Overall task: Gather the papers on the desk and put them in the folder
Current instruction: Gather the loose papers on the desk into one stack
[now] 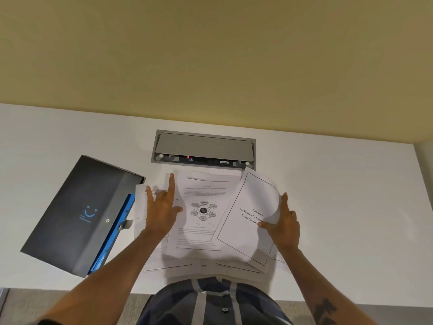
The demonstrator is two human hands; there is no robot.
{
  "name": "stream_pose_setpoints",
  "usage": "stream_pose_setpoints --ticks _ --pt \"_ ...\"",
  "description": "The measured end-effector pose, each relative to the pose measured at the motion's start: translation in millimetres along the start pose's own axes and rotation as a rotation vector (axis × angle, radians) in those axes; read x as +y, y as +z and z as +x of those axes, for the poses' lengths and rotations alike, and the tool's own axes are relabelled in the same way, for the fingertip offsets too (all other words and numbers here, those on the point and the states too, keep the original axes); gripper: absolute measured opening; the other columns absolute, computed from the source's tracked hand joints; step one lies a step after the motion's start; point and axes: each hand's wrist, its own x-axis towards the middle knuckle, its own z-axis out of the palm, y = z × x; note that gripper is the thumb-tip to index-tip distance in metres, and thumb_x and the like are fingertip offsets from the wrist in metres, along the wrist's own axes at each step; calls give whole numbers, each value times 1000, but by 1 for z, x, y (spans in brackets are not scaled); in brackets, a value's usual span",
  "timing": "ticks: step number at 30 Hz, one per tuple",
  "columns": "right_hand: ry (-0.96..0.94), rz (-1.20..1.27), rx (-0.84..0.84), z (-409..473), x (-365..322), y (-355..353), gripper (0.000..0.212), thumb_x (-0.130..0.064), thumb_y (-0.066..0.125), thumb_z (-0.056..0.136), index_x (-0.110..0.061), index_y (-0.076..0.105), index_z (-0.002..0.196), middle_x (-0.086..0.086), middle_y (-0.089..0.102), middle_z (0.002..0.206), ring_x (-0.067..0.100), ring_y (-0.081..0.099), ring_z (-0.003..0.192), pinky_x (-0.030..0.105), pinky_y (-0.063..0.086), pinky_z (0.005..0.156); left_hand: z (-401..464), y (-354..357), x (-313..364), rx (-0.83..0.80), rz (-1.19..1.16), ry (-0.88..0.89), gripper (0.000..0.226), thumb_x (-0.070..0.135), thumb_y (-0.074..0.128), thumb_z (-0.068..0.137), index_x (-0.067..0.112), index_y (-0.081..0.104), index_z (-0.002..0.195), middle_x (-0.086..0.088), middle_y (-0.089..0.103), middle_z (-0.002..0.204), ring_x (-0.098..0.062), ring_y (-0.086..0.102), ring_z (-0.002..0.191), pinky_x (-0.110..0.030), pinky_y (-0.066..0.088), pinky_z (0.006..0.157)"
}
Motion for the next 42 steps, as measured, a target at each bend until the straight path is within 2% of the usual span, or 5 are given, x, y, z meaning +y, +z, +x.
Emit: stream_pose_setpoints --ticks 7,26,31,36,42 --pt "-3 -77 106 -5 5 -1 127 -21 98 71 -13 17 168 9 58 145 36 55 114 46 43 89 -8 -3 8 -46 -397 -218 88 21 73 94 24 20 164 0 72 124 -23 70 103 -49 55 103" --pt "-1 434 43 -7 1 -4 137 14 86 75 -17 -10 170 0 7 179 30 26 161 33 26 127 -47 1 6 -81 -462 -312 32 20 70 96 13 63 126 -6 68 129 -31 70 102 -49 64 87" --pt "94 628 53 -19 0 -2 109 12 80 82 -22 23 168 14 62 150 36 65 128 49 54 111 -49 5 3 -83 -515 -387 26 15 65 99 9 62 124 -11 65 130 -35 68 106 -52 62 90" --pt "33 653 8 -37 -4 5 59 5 82 83 -11 63 137 4 75 128 29 70 120 9 53 83 -57 11 -1 -106 -599 -414 10 10 57 103 14 60 111 -8 66 130 -26 66 95 -28 59 64" --pt "-49 695 -166 -56 -26 21 70 1 83 85 -16 59 148 2 70 141 24 65 130 46 54 113 -78 10 -5 -145 -696 -426 32 9 49 106 21 55 135 -2 61 139 -31 61 122 -52 56 102"
